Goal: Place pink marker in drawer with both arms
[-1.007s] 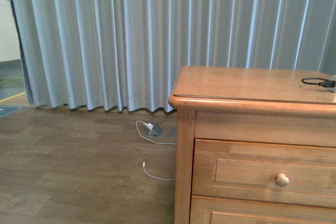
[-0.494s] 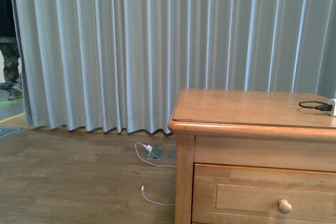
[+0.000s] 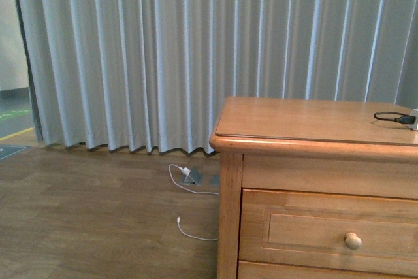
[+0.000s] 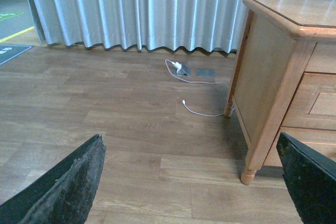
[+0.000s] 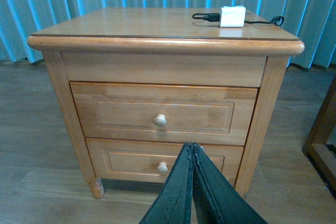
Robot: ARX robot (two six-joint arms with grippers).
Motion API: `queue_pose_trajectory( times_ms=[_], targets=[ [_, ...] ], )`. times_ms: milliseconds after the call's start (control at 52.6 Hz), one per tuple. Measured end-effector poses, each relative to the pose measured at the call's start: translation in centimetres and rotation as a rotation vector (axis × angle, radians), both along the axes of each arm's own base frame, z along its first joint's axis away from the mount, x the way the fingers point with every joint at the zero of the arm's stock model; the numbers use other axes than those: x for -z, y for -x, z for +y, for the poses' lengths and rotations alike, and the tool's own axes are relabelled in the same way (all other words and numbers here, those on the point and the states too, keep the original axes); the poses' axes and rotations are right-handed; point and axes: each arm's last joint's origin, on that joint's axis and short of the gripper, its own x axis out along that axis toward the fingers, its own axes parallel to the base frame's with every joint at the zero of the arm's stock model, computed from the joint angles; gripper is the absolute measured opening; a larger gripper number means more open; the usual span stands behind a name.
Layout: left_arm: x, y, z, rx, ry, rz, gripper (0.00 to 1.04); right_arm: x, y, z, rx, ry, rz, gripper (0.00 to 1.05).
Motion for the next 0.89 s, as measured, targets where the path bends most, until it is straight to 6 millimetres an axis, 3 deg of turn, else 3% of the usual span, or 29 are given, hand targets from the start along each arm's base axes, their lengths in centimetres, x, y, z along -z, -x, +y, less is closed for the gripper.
queue_pose_trajectory(
  times_ms=[57, 133, 304, 513, 893],
  targets=[
    [0.00, 0.00, 0.00, 0.000, 0.000, 0.000, 0.99, 0.00, 0.00, 0.00, 0.000, 0.001, 0.000, 0.02],
    [0.00, 0.00, 0.00, 0.000, 0.000, 0.000, 0.99, 0.00, 0.00, 0.00, 0.000, 0.000, 0.000, 0.16],
    [0.00, 0.00, 0.00, 0.000, 0.000, 0.000, 0.99, 0.00, 0.00, 0.00, 0.000, 0.000, 0.000, 0.58],
    [0.00, 0.00, 0.00, 0.000, 0.000, 0.000, 0.99, 0.00, 0.00, 0.00, 0.000, 0.000, 0.000, 0.97],
    [0.00, 0.00, 0.00, 0.000, 0.000, 0.000, 0.99, 0.00, 0.00, 0.00, 0.000, -0.001, 0.000, 0.96]
  ],
)
